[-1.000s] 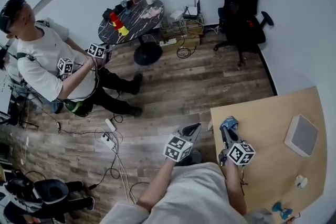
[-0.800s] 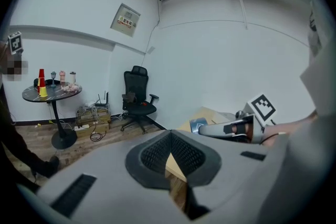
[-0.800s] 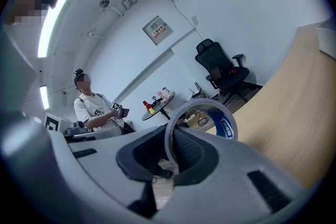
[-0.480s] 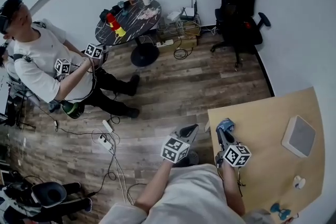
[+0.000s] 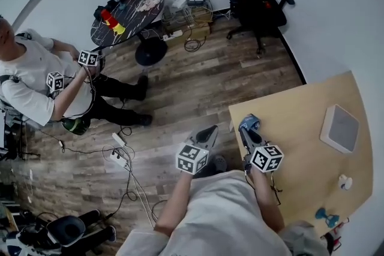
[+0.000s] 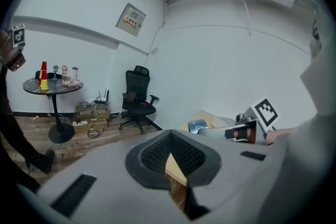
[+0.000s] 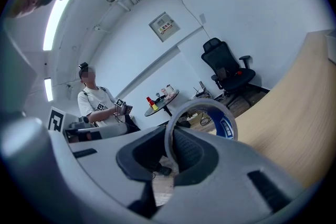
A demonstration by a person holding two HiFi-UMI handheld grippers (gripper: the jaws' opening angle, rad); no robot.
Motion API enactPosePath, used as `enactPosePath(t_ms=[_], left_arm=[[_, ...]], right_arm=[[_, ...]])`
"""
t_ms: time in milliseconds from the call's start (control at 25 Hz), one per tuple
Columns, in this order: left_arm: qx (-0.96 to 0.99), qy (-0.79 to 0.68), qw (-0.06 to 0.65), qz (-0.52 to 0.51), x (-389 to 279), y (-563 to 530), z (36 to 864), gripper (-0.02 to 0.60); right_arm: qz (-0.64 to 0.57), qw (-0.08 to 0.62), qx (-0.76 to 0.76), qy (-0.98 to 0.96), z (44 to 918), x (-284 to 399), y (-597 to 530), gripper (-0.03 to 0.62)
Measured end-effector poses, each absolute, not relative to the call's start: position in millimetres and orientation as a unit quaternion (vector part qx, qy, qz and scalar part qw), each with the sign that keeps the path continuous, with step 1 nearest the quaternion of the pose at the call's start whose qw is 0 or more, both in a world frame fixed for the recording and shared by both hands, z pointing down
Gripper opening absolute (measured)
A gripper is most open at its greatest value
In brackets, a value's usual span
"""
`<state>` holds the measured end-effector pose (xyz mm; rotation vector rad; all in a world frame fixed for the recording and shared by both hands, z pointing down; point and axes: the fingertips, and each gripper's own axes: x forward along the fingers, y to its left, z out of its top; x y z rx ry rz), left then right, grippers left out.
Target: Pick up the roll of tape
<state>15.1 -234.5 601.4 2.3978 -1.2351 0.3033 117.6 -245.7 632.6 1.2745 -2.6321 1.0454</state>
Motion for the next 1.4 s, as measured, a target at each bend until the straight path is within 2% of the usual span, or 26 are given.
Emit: enactPosePath(t_ms=[1400], left_arm=[[0.879,-0.417,0.199,0.115,38.0,-217.0,605.0,0.005]], right_arm=[[0.296,0.056,0.37,-0.879,632.4,105.3,-225.1,0.043]])
